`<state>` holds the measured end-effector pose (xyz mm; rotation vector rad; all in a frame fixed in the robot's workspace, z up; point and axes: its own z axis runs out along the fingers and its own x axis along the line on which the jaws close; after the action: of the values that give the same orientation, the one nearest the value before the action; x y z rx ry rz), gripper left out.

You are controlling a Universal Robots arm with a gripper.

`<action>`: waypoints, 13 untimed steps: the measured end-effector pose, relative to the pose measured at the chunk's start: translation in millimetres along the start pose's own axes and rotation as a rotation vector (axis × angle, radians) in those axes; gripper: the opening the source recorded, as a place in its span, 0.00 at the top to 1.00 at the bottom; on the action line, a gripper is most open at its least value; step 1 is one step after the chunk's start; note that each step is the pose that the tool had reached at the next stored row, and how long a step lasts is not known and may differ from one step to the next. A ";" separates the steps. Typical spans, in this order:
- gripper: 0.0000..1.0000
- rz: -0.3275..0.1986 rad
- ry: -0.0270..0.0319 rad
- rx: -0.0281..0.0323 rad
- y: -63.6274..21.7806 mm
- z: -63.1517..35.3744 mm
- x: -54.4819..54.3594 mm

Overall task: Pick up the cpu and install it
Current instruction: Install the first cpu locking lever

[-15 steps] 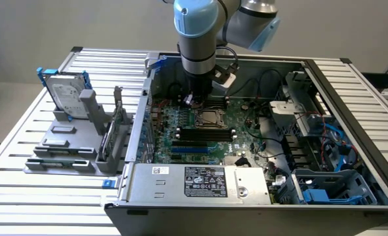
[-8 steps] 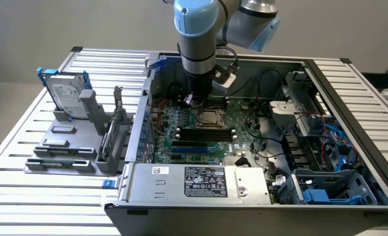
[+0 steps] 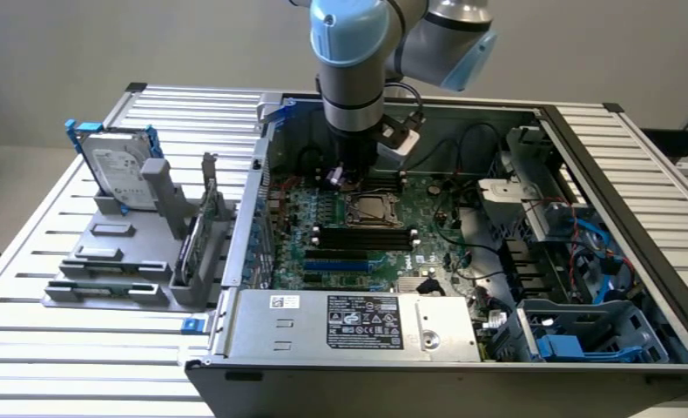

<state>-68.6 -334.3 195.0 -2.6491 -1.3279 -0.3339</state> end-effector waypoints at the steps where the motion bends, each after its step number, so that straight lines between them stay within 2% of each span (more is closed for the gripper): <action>1: 0.89 0.000 0.0000 -0.0001 0.3 0.1 0.2; 13: 0.89 0.000 -0.0048 -0.0023 3.2 0.6 2.3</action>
<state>-64.6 -334.3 194.9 -2.6532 -1.3302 -0.3294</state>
